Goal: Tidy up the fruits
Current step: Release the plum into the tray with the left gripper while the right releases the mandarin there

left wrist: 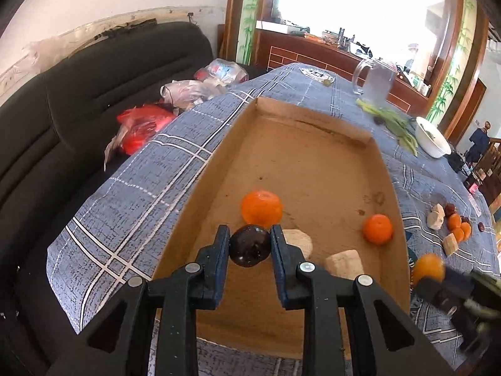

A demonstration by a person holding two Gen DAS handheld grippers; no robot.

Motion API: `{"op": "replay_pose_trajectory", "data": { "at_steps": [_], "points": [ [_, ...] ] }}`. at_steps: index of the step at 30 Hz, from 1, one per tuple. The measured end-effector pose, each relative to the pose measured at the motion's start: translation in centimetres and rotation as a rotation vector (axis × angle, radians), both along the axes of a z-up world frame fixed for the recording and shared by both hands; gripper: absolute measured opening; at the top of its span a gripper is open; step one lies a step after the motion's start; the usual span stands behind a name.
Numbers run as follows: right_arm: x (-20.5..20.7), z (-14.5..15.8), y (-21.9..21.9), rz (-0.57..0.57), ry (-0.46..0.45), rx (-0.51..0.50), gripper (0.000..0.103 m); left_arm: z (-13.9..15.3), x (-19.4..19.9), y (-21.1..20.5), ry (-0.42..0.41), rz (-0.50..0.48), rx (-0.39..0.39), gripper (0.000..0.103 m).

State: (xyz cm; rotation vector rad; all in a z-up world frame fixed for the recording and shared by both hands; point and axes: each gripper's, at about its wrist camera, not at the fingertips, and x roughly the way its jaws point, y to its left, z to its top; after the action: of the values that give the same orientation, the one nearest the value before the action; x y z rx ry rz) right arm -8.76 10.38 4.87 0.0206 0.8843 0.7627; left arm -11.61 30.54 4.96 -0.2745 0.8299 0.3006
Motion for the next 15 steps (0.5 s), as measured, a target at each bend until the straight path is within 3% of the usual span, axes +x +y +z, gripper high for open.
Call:
{"op": "replay_pose_trajectory", "data": {
  "at_steps": [5, 8, 15],
  "points": [
    [-0.7, -1.2, 2.7, 0.052, 0.008, -0.039, 0.037, -0.5, 0.1, 1.0, 0.002, 0.017, -0.053, 0.032],
    [-1.3, -1.6, 4.2, 0.08, -0.006, -0.064, 0.038, -0.1, -0.4, 1.6, -0.026, 0.036, -0.066, 0.061],
    [-1.8, -1.9, 5.5, 0.105, -0.006, -0.073, 0.038, 1.1, -1.2, 1.8, -0.072, 0.052, -0.088, 0.075]
  ]
}}
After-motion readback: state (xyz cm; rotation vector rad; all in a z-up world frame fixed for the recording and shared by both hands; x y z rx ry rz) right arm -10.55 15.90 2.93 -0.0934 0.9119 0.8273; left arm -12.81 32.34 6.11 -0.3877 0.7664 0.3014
